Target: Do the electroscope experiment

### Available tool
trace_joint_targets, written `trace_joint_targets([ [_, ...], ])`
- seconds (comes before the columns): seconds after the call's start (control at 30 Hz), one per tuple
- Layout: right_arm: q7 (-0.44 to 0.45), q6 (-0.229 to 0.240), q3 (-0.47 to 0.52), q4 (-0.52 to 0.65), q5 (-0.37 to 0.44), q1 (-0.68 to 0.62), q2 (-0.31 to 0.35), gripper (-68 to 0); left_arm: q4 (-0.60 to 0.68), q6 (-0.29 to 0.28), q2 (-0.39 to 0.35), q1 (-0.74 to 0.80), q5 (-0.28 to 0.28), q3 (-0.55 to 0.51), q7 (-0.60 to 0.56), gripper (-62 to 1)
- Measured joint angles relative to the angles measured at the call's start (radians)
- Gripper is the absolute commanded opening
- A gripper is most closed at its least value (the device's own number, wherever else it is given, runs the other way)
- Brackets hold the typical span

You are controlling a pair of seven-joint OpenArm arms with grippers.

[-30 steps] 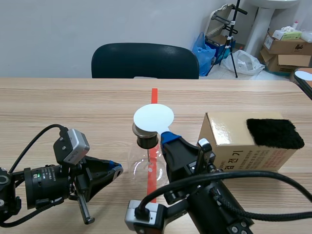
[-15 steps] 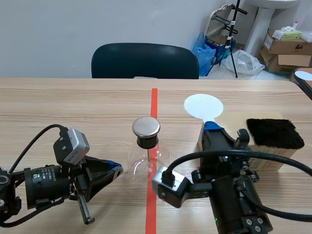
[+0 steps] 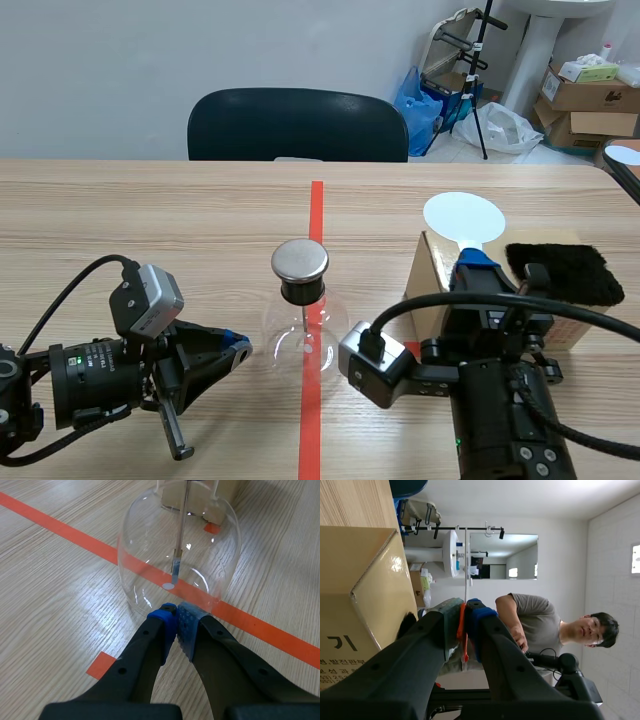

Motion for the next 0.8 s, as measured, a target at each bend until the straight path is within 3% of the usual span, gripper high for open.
trace_joint_targets([
  [0.23, 0.002, 0.0, 0.0, 0.0, 0.0, 0.0, 0.0, -66.5, 0.0, 0.0, 0.0, 0.0, 0.0, 0.0, 0.0, -57.1],
  [0.4, 0.051, 0.0, 0.0, 0.0, 0.0, 0.0, 0.0, -66.5, 0.0, 0.0, 0.0, 0.0, 0.0, 0.0, 0.0, -57.1],
  [0.8, 0.325, 0.0, 0.0, 0.0, 0.0, 0.0, 0.0, -66.5, 0.0, 0.0, 0.0, 0.0, 0.0, 0.0, 0.0, -57.1],
])
